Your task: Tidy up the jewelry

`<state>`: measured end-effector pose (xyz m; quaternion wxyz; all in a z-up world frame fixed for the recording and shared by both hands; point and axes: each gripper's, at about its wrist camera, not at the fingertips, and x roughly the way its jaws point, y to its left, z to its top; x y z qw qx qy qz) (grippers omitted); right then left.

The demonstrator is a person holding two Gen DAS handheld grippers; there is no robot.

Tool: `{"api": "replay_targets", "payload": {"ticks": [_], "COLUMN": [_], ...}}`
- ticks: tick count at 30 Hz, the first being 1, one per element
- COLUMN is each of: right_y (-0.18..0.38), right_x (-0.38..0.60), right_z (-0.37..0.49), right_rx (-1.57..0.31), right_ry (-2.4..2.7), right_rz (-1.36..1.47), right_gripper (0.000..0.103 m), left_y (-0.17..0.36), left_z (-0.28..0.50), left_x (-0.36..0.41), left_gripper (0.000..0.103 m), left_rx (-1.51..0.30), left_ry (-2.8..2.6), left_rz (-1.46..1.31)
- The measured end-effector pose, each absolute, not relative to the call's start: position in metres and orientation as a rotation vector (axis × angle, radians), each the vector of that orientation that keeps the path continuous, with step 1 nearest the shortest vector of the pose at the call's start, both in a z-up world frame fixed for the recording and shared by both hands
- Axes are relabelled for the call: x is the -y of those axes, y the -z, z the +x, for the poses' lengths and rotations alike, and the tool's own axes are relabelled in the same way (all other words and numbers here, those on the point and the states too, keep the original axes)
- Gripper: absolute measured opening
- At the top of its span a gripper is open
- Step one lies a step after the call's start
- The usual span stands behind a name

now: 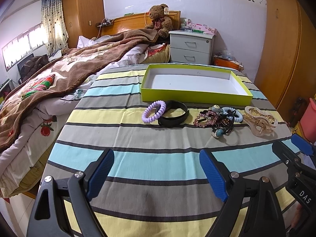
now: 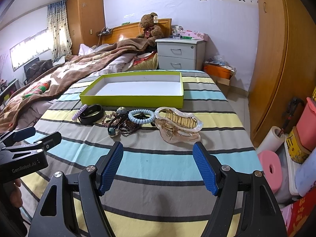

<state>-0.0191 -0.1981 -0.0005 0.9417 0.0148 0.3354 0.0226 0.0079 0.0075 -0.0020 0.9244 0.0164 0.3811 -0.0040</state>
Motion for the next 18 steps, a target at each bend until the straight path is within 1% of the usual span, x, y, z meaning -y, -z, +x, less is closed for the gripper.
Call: {"api": "replay_targets", "payload": {"ticks": [6,10,15,18], "right_y": [-0.006,-0.01,-0.006,-0.005], "right_x": [0.216,0.229,0.232,0.226], "right_z": [-0.012,0.001,0.027,0.034], "right_rx": [-0.657,-0.666,-0.742,-0.738], "right_ry": [-0.069,-0.149,-0.316,-0.37], "right_rz": [-0.018,-0.024,-0.021,-0.056], "right_gripper": [0.073,0.073,0.073,0.073], "left_y": [0.01,0.014,0.012,0.011], "left_z": [0.02,0.028,0.033,0.041], "left_x": [-0.019,-0.017,-0.02,-0.028], "left_gripper": [0.09,0.09,0.087,0.087], "left_rx": [-0.843,-0.872,-0.875,-0.894], "left_ry": [0.111,0.117,0.132,0.139], "left_rz": [-0.057,-0.022,-0.027,-0.051]}}
